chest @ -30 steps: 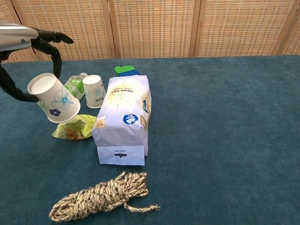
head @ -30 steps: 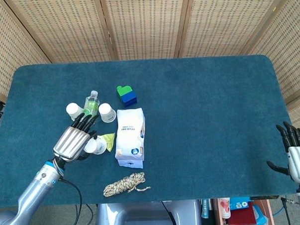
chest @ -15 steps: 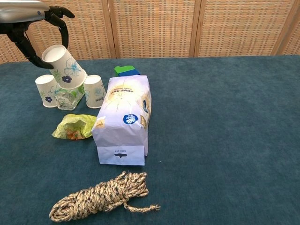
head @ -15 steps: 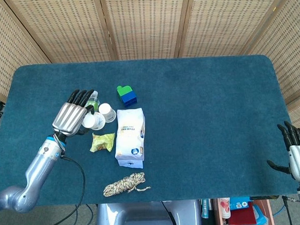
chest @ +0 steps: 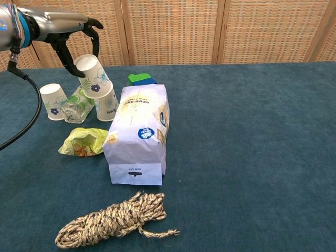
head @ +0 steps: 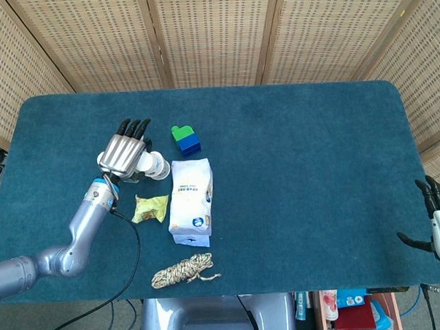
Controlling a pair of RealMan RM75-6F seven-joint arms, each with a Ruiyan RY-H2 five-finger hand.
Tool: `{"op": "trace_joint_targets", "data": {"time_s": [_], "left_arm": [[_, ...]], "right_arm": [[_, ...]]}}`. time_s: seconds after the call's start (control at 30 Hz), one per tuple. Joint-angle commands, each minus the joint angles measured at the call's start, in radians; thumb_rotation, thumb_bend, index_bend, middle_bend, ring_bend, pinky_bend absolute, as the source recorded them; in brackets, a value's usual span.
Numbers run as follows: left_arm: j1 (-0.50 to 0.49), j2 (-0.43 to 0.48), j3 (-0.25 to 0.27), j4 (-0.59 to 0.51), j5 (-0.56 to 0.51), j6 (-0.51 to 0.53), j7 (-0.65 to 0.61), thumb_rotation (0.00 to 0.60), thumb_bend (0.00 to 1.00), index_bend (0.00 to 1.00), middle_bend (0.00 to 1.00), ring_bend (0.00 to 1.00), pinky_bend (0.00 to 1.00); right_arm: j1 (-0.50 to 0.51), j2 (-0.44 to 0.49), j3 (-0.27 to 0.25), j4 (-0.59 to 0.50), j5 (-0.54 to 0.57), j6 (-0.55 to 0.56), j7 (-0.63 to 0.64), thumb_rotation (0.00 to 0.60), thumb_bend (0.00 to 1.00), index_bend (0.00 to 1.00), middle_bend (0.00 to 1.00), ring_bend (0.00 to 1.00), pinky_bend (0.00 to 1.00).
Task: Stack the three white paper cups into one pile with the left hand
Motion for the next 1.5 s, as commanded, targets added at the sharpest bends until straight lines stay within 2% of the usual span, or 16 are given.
{"op": "trace_joint_targets", "data": {"time_s": [0.03, 0.5, 0.57, 0.83, 0.97, 1.2, 1.5], "left_arm": [[-0.019, -0.014, -0.002, 0.021, -0.024, -0.005, 0.004, 0.600, 0.22, 0.50, 0.00, 0.00, 0.00], [-0.097, -0.065, 0.016, 0.136, -0.168, -0.047, 0.031, 0.600, 0.22, 0.49, 0.00, 0.00, 0.00], [-0.108, -0.078, 0.019, 0.156, -0.194, -0.049, 0.039, 0.600, 0.22, 0.45, 0.00, 0.00, 0.00], [-0.136, -0.149, 0.025, 0.236, -0.227, -0.047, 0.038, 0.600, 0.22, 0.11, 0.00, 0.00, 0.00], [-0.126, -0.157, 0.020, 0.238, -0.194, -0.022, 0.004, 0.600, 0.22, 0.02, 0.00, 0.00, 0.00], [-0.078, -0.100, 0.034, 0.174, -0.142, 0.024, -0.039, 0.600, 0.22, 0.02, 0.00, 0.00, 0.00], [0.078, 0.100, 0.116, 0.042, -0.035, 0.105, -0.113, 0.600, 0.22, 0.02, 0.00, 0.00, 0.00]], "right_arm": [[0.000, -0.002, 0.002, 0.004, 0.001, 0.001, 0.004, 0.600, 0.00, 0.00, 0.00, 0.00, 0.00], [-0.001, -0.007, 0.004, 0.015, 0.003, 0.003, 0.012, 0.600, 0.00, 0.00, 0.00, 0.00, 0.00], [-0.001, -0.007, 0.005, 0.016, 0.002, 0.004, 0.013, 0.600, 0.00, 0.00, 0.00, 0.00, 0.00], [-0.003, -0.008, 0.007, 0.018, 0.009, 0.003, 0.018, 0.600, 0.00, 0.00, 0.00, 0.00, 0.00], [-0.004, -0.008, 0.009, 0.019, 0.008, 0.007, 0.022, 0.600, 0.00, 0.00, 0.00, 0.00, 0.00], [-0.007, -0.008, 0.011, 0.020, 0.003, 0.017, 0.027, 0.600, 0.00, 0.00, 0.00, 0.00, 0.00], [-0.004, -0.015, 0.002, 0.005, -0.020, 0.025, -0.005, 0.600, 0.00, 0.00, 0.00, 0.00, 0.00]]}}
